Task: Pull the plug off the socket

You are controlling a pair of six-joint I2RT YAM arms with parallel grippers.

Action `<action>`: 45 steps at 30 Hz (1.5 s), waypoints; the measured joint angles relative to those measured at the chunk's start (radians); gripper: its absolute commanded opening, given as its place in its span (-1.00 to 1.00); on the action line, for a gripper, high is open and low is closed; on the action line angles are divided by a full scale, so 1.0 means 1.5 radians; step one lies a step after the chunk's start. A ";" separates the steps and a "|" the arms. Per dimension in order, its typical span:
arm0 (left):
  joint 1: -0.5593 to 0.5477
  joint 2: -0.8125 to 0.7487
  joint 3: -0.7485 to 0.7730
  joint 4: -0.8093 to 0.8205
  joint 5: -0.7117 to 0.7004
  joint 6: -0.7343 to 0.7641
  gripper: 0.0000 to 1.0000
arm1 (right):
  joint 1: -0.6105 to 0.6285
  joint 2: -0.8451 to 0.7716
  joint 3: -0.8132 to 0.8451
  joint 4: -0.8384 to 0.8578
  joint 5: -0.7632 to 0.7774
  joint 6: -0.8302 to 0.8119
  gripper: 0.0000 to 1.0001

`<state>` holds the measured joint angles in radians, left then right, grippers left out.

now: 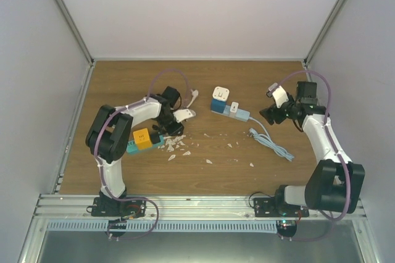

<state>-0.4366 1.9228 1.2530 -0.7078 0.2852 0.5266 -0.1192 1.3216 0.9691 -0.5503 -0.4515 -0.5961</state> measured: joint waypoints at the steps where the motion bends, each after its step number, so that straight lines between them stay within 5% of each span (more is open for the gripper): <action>1: -0.009 -0.008 -0.012 0.000 0.008 0.008 -0.38 | -0.003 -0.002 0.001 -0.002 -0.002 0.000 0.70; 19: -0.175 -0.088 -0.125 -0.004 0.057 0.142 -0.48 | -0.045 -0.005 0.001 -0.012 -0.033 0.000 0.72; 33: -0.272 0.036 0.031 0.015 0.083 0.136 -0.48 | -0.074 -0.025 -0.001 -0.025 -0.044 -0.014 0.73; 38: -0.275 0.096 0.124 0.008 0.083 0.114 -0.23 | -0.077 -0.035 -0.006 -0.039 -0.055 -0.024 0.73; 45: -0.280 0.092 0.166 -0.022 0.094 0.111 0.53 | -0.077 -0.036 -0.007 -0.049 -0.095 -0.045 0.74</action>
<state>-0.8566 2.0613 1.5017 -0.7406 0.4263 0.6937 -0.2352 1.2675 0.9592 -0.6235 -0.5938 -0.6628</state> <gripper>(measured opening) 0.630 0.867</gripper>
